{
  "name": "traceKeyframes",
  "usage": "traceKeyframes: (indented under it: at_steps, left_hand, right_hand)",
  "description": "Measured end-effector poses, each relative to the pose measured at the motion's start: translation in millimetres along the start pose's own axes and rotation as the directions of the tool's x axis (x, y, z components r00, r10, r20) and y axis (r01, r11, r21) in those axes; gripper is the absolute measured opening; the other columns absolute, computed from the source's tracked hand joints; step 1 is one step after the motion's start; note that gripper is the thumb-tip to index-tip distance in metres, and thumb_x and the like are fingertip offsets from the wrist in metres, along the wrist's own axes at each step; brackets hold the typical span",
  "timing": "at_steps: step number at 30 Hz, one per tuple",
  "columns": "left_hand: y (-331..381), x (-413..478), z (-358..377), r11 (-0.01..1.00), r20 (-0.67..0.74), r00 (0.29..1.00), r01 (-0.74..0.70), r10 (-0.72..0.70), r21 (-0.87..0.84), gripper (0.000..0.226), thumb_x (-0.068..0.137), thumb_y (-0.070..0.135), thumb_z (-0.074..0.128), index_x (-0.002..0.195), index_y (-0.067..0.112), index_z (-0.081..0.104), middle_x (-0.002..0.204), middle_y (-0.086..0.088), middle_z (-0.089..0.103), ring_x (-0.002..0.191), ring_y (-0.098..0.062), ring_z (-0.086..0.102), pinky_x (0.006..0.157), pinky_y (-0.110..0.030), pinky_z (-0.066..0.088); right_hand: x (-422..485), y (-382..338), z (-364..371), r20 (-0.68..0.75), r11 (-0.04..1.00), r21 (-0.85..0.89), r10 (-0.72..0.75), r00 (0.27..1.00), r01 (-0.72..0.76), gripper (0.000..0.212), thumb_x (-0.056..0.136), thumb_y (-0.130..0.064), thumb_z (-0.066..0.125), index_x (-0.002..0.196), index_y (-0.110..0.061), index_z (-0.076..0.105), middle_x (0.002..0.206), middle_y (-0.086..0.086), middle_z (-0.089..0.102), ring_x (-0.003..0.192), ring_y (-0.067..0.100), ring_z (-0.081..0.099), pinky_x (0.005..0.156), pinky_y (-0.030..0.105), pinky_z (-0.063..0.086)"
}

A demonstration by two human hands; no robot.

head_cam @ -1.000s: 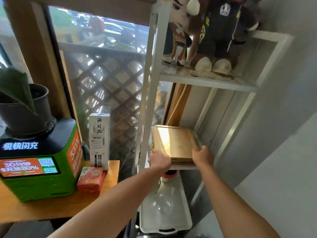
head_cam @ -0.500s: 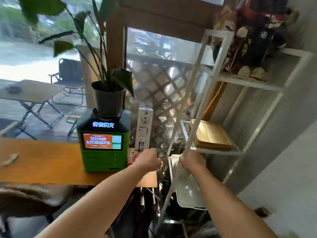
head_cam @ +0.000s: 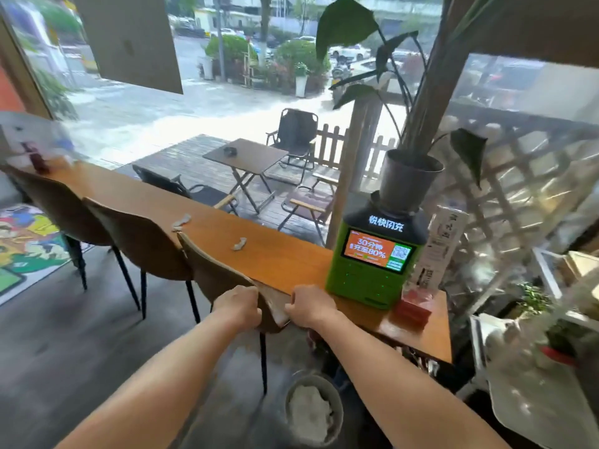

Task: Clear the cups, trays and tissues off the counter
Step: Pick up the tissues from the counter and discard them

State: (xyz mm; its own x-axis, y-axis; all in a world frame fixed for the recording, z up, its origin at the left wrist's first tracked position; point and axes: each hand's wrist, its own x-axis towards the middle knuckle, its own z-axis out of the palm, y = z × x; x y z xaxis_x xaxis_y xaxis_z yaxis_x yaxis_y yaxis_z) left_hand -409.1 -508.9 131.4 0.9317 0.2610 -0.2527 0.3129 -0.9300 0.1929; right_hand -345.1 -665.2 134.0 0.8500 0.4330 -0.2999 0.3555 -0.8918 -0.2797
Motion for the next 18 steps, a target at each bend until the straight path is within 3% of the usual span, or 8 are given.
traceKeyframes:
  at_steps: [6, 10, 15, 18]
  left_hand:
    - [-70, 3, -11, 0.995, -0.031, 0.995, 0.094, -0.095, -0.032, 0.009, 0.090, 0.027, 0.053, 0.096, 0.021, 0.057, 0.107, -0.003, 0.063, 0.095, -0.023, 0.060, 0.075, -0.036, 0.051]
    - [-103, 22, -19, 0.994, -0.065, 0.993, 0.101, -0.103, -0.029, 0.007, 0.094, 0.026, 0.048, 0.090, 0.023, 0.053, 0.103, -0.003, 0.063, 0.083, -0.020, 0.056, 0.067, -0.035, 0.043]
    - [-136, 79, -44, 0.998, -0.054, 0.998, 0.035, -0.037, -0.047, 0.007, 0.085, 0.030, 0.053, 0.085, 0.024, 0.056, 0.097, -0.001, 0.065, 0.087, -0.023, 0.061, 0.073, -0.038, 0.050]
    - [-150, 127, -68, 0.999, -0.085, 0.996, -0.032, 0.032, -0.009, 0.013, 0.085, 0.036, 0.052, 0.086, 0.024, 0.055, 0.100, -0.002, 0.065, 0.094, -0.026, 0.064, 0.080, -0.039, 0.053]
  right_hand:
    - [31, -60, 14, 0.064, 0.993, -0.087, -0.070, 0.996, 0.075, 0.023, 0.090, -0.039, 0.059, 0.102, -0.021, 0.066, 0.096, 0.001, 0.064, 0.084, 0.022, 0.061, 0.060, 0.033, 0.044]
    - [68, -81, 9, 0.076, 0.988, -0.122, -0.087, 0.993, 0.096, 0.025, 0.092, -0.033, 0.054, 0.107, -0.016, 0.065, 0.103, 0.005, 0.064, 0.092, 0.027, 0.062, 0.069, 0.035, 0.048]
    - [135, -108, 4, -0.024, 0.991, -0.092, -0.098, 0.995, 0.095, 0.028, 0.097, -0.034, 0.049, 0.110, -0.014, 0.064, 0.111, 0.009, 0.066, 0.099, 0.032, 0.065, 0.082, 0.041, 0.055]
    - [183, -120, 3, -0.047, 0.996, -0.067, -0.065, 0.997, 0.062, 0.031, 0.096, -0.037, 0.050, 0.112, -0.015, 0.065, 0.120, 0.010, 0.066, 0.108, 0.033, 0.064, 0.079, 0.036, 0.047]
